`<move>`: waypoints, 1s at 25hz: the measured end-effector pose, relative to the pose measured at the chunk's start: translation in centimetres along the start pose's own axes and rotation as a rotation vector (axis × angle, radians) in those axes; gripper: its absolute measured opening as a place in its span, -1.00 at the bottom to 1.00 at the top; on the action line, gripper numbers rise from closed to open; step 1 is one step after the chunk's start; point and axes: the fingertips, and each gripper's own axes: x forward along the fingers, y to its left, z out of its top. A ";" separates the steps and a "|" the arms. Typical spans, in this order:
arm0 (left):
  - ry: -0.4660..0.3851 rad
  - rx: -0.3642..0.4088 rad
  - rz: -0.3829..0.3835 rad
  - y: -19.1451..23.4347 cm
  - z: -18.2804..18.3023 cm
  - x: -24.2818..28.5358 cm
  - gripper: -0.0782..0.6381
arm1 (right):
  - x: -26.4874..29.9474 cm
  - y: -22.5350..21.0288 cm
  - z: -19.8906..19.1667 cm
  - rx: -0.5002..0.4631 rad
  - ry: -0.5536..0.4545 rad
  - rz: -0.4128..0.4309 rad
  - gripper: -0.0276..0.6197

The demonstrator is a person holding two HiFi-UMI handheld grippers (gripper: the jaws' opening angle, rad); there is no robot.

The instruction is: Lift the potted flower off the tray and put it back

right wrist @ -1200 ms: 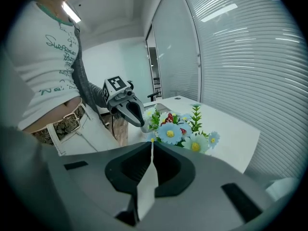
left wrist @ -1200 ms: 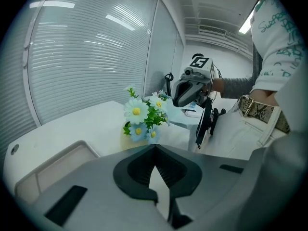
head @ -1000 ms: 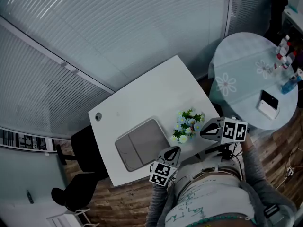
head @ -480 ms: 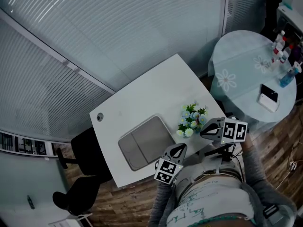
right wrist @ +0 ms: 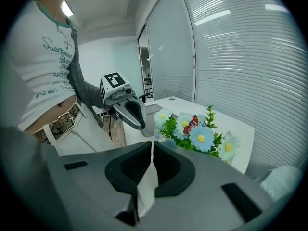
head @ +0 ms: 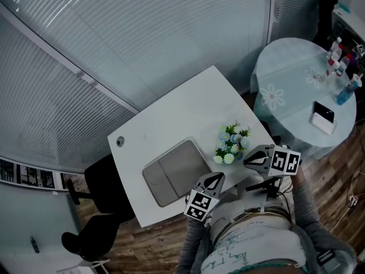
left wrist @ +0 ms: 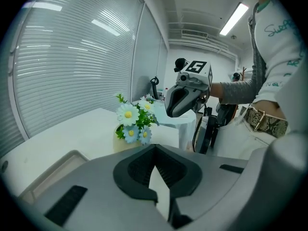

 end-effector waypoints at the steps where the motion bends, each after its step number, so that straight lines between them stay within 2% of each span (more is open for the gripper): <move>1: 0.009 0.007 0.003 0.2 -0.1 0.0 -0.75 | -0.2 -0.3 -0.2 0.002 -0.001 -0.003 -0.83; 11: 0.119 0.029 0.036 3.3 -1.0 0.8 -0.75 | -1.8 -4.1 -2.0 0.024 0.023 0.029 -0.83; 19: 0.127 -0.051 0.047 5.0 -0.7 1.8 -0.75 | -2.0 -6.3 -3.3 0.053 0.050 0.062 -0.83; 25: 0.146 -0.051 0.044 6.0 -1.1 2.4 -0.75 | -1.4 -7.4 -4.1 0.064 0.064 0.070 -0.83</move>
